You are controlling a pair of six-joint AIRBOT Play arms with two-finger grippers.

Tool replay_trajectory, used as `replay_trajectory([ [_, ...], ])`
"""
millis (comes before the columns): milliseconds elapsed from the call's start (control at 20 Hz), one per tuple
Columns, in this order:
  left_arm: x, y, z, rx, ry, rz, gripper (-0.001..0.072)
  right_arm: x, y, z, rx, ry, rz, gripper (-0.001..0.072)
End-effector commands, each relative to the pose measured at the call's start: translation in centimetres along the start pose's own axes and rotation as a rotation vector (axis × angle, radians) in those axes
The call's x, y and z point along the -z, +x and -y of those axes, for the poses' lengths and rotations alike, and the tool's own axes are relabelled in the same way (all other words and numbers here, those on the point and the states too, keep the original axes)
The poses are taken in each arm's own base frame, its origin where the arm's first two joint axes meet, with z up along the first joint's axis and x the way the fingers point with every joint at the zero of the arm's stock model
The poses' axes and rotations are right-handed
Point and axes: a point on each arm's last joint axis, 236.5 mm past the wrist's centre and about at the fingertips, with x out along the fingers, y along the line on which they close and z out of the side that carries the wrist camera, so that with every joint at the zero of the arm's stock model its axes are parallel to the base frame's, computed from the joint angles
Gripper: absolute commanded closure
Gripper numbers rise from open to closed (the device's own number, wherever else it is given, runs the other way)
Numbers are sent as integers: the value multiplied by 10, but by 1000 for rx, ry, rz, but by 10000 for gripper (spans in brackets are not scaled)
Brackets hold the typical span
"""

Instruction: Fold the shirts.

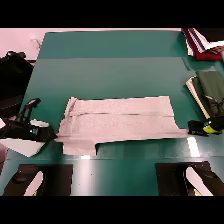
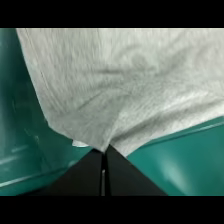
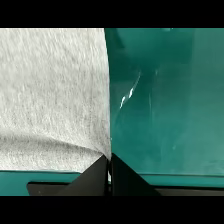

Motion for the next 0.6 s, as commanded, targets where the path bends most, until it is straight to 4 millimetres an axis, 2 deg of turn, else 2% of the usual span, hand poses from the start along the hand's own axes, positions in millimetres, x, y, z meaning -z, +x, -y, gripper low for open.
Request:
replay_trajectory([
  [0, -50, -19, 4, -8, 11, 143, 686, -22, -16, -2, 3, -9, 29, 700],
  [100, -83, -22, 6, -2, 29, 180, 686, -45, -18, -8, -34, -6, 37, 700],
  [200, -112, -13, 7, 27, 39, 178, 686, -72, -18, -17, -81, 0, 59, 700],
  [400, -167, 24, -2, 72, 5, 179, 684, -109, -4, -25, -140, 26, 32, 700],
  [550, -194, 52, 1, 100, 20, 152, 684, -125, 13, -22, -144, 60, -3, 700],
])
